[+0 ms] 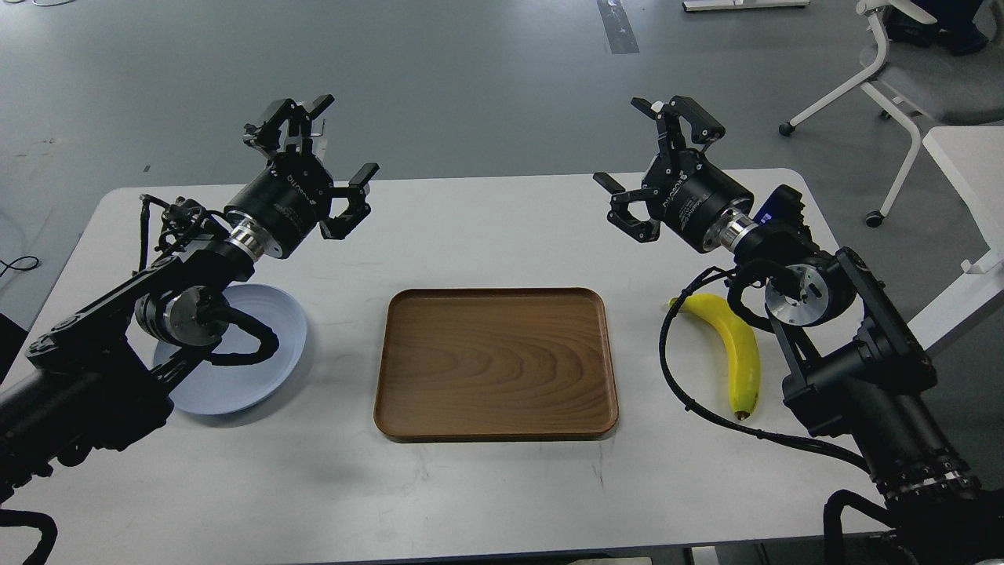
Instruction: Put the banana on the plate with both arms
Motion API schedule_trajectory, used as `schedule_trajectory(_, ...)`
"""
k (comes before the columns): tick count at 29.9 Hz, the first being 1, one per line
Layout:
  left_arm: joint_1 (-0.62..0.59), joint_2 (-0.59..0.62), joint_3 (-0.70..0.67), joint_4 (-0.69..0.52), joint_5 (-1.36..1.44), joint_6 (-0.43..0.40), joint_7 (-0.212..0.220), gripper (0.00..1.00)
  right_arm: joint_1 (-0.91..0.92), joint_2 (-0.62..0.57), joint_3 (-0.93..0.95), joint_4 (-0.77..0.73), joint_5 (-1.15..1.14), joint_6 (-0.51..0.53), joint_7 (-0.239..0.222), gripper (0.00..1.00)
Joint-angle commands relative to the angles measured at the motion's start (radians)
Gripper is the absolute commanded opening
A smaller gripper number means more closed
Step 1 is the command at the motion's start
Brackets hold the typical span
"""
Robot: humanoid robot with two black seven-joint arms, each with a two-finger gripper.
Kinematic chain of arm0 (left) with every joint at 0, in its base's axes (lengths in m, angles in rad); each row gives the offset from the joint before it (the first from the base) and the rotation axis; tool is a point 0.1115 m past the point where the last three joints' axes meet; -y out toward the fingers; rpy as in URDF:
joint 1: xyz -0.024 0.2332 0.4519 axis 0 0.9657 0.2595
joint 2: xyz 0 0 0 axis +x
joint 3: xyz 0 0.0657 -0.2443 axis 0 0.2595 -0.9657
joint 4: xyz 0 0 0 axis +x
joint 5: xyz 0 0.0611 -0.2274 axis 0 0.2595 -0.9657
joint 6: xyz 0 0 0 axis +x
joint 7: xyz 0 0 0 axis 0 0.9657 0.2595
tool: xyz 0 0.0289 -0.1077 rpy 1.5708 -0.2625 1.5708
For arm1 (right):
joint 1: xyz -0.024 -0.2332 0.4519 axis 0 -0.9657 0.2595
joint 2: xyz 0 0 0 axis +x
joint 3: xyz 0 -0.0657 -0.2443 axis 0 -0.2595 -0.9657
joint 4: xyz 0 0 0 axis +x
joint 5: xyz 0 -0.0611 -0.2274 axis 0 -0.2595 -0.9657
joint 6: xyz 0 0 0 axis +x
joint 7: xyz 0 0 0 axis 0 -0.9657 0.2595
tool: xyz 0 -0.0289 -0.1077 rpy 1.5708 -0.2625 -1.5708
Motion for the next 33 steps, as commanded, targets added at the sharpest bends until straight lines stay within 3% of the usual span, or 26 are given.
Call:
schedule_trajectory(1, 0.003, 0.009, 0.005, 0.0, 0.002, 0.001, 0.0, 0.98, -0.012, 0.004, 0.0, 0.009, -0.009, 0.0, 0.0, 1.0)
schedule_trajectory(27, 0.023, 0.008, 0.008, -0.006, 0.006, -0.002, -0.017, 0.98, -0.004, -0.047, -0.02, 0.027, -0.013, -0.009, -0.025, 1.0)
schedule_trajectory(31, 0.021, 0.007, 0.003, -0.006, 0.012, -0.053, -0.018, 0.98, 0.008, -0.108, -0.13, 0.029, -0.021, -0.103, -0.023, 1.0)
schedule_trajectory(33, 0.018, 0.009, 0.0, 0.003, 0.012, -0.126, -0.017, 0.98, 0.032, -0.148, -0.194, 0.027, -0.018, -0.139, -0.022, 1.0)
